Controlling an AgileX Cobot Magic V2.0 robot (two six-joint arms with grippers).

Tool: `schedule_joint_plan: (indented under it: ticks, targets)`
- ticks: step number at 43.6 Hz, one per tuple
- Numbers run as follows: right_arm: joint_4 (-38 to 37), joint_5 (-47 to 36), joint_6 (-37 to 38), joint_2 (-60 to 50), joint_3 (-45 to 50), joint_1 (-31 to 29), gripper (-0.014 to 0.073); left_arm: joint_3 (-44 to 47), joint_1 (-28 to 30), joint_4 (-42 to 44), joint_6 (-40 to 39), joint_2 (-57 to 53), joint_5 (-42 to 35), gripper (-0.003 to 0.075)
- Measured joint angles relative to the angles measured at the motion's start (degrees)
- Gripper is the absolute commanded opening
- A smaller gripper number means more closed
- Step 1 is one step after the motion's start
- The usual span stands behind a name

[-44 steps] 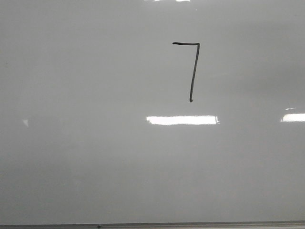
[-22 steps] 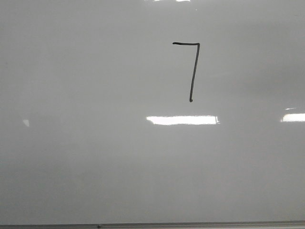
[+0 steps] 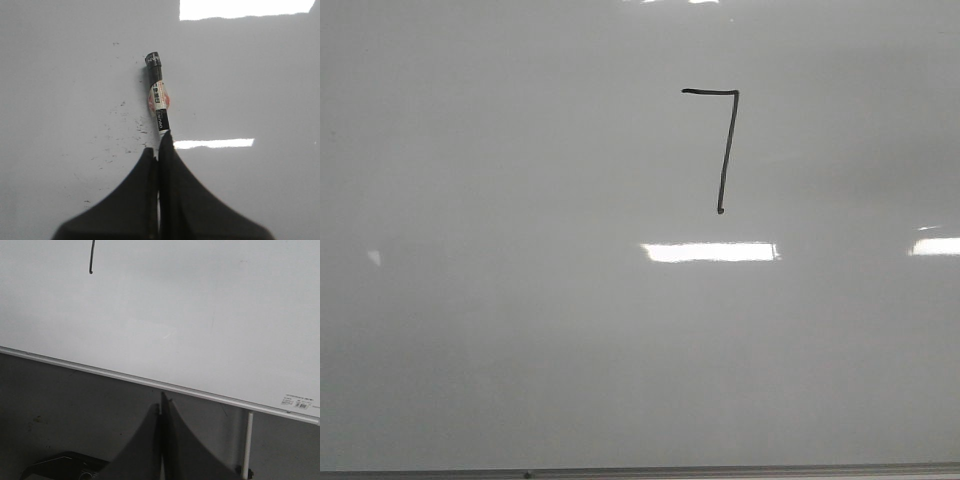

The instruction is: Write number 7 on whiteboard

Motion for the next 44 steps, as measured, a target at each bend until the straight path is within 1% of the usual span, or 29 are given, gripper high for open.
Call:
schedule_joint_plan:
  ticks: [19,24,26,29,37,42,44]
  targets:
    - [0.0,0.0,0.0,-0.09,0.14,0.0,-0.0069,0.0,0.0,0.0,0.0,0.0,0.0,-0.0021]
    - [-0.43,-2.08,-0.1,-2.3,2.21,-1.0,-0.0069,0.0,0.0,0.0,0.0,0.0,0.0,-0.0021]
    - [-0.64,-4.16,-0.19,-3.98,4.29,-2.12,-0.0069,0.0,0.0,0.0,0.0,0.0,0.0,-0.002]
    - [-0.86,-9.36,-0.19,-7.54,8.56,-3.97,-0.0069,0.0,0.0,0.0,0.0,0.0,0.0,-0.002]
    - [-1.25,-27.53,-0.19,-17.94,22.93,-8.19,-0.0069,0.0,0.0,0.0,0.0,0.0,0.0,-0.002]
    - [-1.25,-37.55,-0.19,-23.85,32.3,-9.3,-0.0069,0.0,0.0,0.0,0.0,0.0,0.0,-0.002]
    - [-1.25,-40.02,-0.19,-25.85,35.54,-9.45,-0.0069,0.0,0.0,0.0,0.0,0.0,0.0,-0.0021]
